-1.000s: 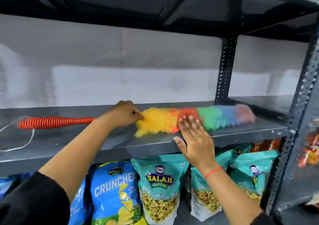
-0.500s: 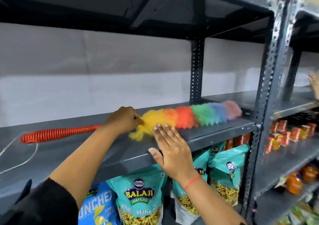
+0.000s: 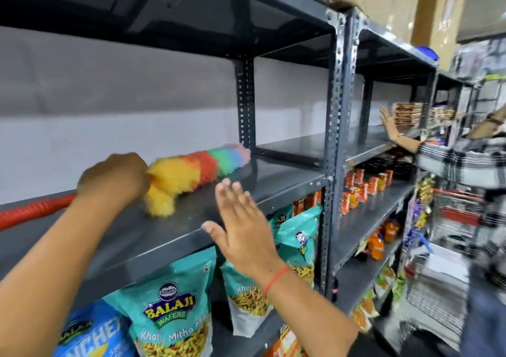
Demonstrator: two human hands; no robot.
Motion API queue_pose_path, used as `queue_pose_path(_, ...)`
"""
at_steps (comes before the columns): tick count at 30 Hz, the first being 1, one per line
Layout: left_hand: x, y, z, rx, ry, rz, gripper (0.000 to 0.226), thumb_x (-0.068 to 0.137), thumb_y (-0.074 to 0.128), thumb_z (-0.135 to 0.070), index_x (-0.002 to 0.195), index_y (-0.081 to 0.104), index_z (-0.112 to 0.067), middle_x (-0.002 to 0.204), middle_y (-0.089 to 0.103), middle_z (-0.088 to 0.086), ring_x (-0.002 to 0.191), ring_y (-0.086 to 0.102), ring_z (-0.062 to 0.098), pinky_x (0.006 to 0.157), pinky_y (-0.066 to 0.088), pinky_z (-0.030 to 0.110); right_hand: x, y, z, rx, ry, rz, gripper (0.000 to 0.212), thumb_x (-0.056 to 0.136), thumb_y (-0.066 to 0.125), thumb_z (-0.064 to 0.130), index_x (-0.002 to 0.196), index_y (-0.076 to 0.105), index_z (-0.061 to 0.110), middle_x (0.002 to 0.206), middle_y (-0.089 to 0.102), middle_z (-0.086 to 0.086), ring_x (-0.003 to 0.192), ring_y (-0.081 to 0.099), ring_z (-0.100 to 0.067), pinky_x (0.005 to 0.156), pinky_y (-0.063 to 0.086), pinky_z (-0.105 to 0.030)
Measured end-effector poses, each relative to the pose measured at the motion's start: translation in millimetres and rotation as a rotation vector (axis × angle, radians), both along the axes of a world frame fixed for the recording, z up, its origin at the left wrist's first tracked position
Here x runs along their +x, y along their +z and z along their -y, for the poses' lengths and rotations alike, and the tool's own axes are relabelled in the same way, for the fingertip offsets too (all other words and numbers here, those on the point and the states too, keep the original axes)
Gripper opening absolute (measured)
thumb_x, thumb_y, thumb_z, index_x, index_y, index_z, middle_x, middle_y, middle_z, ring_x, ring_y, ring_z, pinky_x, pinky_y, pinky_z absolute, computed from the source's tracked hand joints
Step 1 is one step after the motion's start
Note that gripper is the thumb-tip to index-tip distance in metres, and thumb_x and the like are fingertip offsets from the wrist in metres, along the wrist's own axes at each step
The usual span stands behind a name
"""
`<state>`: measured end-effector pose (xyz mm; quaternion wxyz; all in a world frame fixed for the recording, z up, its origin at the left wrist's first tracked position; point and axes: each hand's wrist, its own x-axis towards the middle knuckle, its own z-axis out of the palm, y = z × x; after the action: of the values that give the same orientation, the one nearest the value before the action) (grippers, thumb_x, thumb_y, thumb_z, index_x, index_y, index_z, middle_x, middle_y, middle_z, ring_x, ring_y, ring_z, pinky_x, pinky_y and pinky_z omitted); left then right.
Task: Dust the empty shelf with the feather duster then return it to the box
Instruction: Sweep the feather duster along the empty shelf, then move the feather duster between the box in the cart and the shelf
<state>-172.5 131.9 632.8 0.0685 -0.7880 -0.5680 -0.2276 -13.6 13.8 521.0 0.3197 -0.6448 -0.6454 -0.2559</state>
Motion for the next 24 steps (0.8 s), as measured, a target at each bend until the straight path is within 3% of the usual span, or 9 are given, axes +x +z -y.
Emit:
queue_pose_path(4, -7.8, 28.0, 40.2, 0.070, -0.195, -0.050, 0.032, 0.083, 0.059, -0.038, 0.054, 0.060, -0.024, 0.077, 0.062, 0.009, 0.078, 0.060, 0.032, 0.069, 0.049, 0.034, 24.3, 19.3, 30.5, 0.207, -0.095, -0.093, 0.067, 0.089, 0.005, 0.058, 0.139, -0.004, 0.013, 0.148, -0.002, -0.009, 0.139, -0.004, -0.026, 0.114, -0.004, -0.030)
queue_pose_path(8, -2.6, 34.5, 80.2, 0.174, -0.377, -0.152, 0.016, 0.081, 0.059, -0.042, 0.072, 0.070, -0.037, 0.071, 0.067, -0.004, 0.069, 0.062, 0.027, 0.060, 0.053, 0.033, 34.9, 33.2, 63.0, 0.403, -0.182, -0.107, 0.070, 0.091, 0.006, 0.058, 0.140, 0.003, 0.009, 0.148, 0.001, -0.011, 0.140, 0.002, -0.024, 0.116, 0.000, -0.032)
queue_pose_path(12, 1.4, 23.2, 106.8, 0.150, -0.530, -0.265, 0.011, 0.078, 0.057, -0.043, 0.078, 0.067, -0.041, 0.058, 0.065, -0.009, 0.059, 0.063, 0.017, 0.056, 0.057, 0.033, 38.5, 30.6, 96.3, 0.554, -0.197, -0.151, 0.069, 0.092, 0.009, 0.057, 0.141, 0.003, 0.010, 0.149, 0.001, -0.009, 0.141, -0.001, -0.022, 0.117, 0.004, -0.038)
queue_pose_path(16, 22.9, -16.6, 124.5, 0.048, -0.586, -0.430, 0.011, 0.078, 0.053, -0.046, 0.085, 0.061, -0.043, 0.076, 0.068, -0.010, 0.078, 0.066, 0.018, 0.066, 0.054, 0.030, 45.6, 5.9, 121.8, 0.561, -0.213, -0.223, 0.069, 0.091, 0.011, 0.058, 0.142, 0.003, 0.011, 0.151, 0.000, -0.007, 0.142, -0.001, -0.025, 0.117, 0.004, -0.038)
queue_pose_path(20, 57.6, -94.2, 131.9, -0.083, -0.561, -0.632, 0.025, 0.082, 0.050, -0.033, 0.064, 0.049, -0.015, 0.092, 0.068, 0.001, 0.088, 0.066, 0.026, 0.054, 0.038, 0.027, 54.9, -34.8, 136.8, 0.404, -0.315, -0.258, 0.071, 0.090, 0.010, 0.059, 0.142, 0.002, 0.012, 0.150, -0.003, -0.007, 0.141, -0.006, -0.020, 0.117, 0.001, -0.037)
queue_pose_path(24, 92.7, -182.7, 127.5, -0.232, -0.594, -0.743, 0.018, 0.084, 0.047, -0.022, 0.094, 0.059, -0.013, 0.110, 0.065, 0.006, 0.101, 0.063, 0.030, 0.063, 0.043, 0.031, 69.4, -77.2, 144.4, 0.211, -0.358, -0.242, 0.070, 0.091, 0.013, 0.057, 0.141, 0.004, 0.008, 0.148, -0.005, -0.008, 0.140, -0.003, -0.024, 0.116, 0.003, -0.041)
